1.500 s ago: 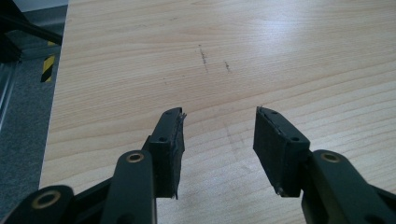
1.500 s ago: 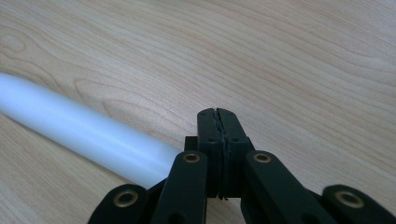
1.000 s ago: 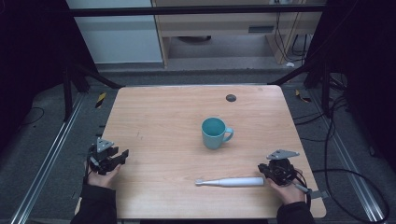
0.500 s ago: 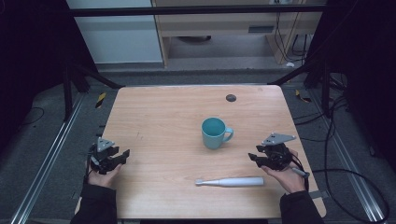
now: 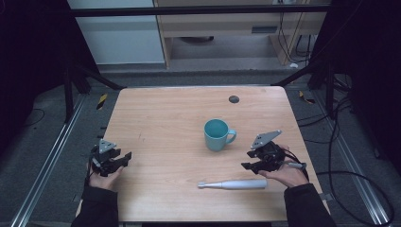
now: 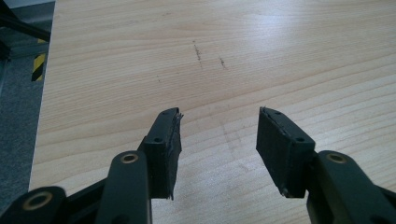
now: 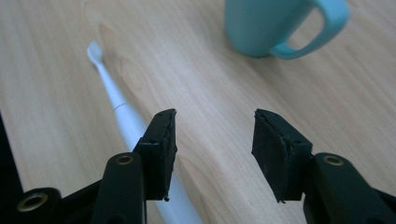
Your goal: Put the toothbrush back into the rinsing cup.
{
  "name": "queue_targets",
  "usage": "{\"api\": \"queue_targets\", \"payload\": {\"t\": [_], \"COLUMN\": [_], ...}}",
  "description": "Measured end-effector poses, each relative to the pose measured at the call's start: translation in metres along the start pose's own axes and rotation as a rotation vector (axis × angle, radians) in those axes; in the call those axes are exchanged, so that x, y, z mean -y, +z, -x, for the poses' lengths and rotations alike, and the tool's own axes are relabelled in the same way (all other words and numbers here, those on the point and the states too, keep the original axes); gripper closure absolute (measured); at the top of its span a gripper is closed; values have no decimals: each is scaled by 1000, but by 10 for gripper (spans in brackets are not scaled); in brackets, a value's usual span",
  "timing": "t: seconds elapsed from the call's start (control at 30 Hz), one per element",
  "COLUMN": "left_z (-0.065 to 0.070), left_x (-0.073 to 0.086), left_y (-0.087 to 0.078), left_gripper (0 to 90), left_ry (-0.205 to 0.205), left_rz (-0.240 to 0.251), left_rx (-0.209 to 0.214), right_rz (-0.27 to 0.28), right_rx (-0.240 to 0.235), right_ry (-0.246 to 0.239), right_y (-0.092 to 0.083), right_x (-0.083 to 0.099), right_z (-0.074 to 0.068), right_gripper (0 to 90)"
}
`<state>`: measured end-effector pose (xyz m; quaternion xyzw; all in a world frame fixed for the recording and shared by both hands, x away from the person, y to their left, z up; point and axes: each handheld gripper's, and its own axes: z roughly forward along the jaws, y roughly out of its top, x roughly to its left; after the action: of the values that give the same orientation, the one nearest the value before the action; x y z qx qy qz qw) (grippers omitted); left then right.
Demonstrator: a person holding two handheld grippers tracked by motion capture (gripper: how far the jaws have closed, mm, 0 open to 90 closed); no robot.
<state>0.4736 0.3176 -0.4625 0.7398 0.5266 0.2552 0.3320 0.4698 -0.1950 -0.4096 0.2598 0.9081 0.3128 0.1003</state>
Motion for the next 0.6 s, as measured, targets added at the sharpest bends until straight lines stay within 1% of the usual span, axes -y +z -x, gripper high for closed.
{"api": "queue_targets", "payload": {"t": [0.07, 0.1, 0.2, 0.23, 0.3, 0.47, 0.53, 0.6], "left_z": [0, 0, 0, 0, 0, 0, 0, 0], "left_x": [0, 0, 1, 0, 0, 1, 1, 1], "left_y": [0, 0, 0, 0, 0, 1, 0, 0], "left_gripper": [491, 491, 491, 490, 490, 490, 489, 489], "left_ry": [0, 1, 5, 5, 6, 8, 8, 6], "left_rz": [-1, -2, -4, -4, -3, -7, -6, -6], "left_rx": [0, 0, 1, 1, 2, 0, -1, -1], "right_rz": [-30, -43, -76, -94, -123, -186, -226, -257], "right_rx": [-22, -24, -52, -59, -72, -86, -103, -110], "right_ry": [-41, -57, -94, -119, -137, -182, -208, -220], "right_y": [3, 4, 8, 9, 12, 21, 25, 28], "right_x": [-1, -2, -2, -2, -2, -2, -2, -2], "right_z": [-4, -6, -11, -14, -17, -22, -24, -26], "right_gripper": [483, 480, 472, 469, 466, 459, 455, 451]}}
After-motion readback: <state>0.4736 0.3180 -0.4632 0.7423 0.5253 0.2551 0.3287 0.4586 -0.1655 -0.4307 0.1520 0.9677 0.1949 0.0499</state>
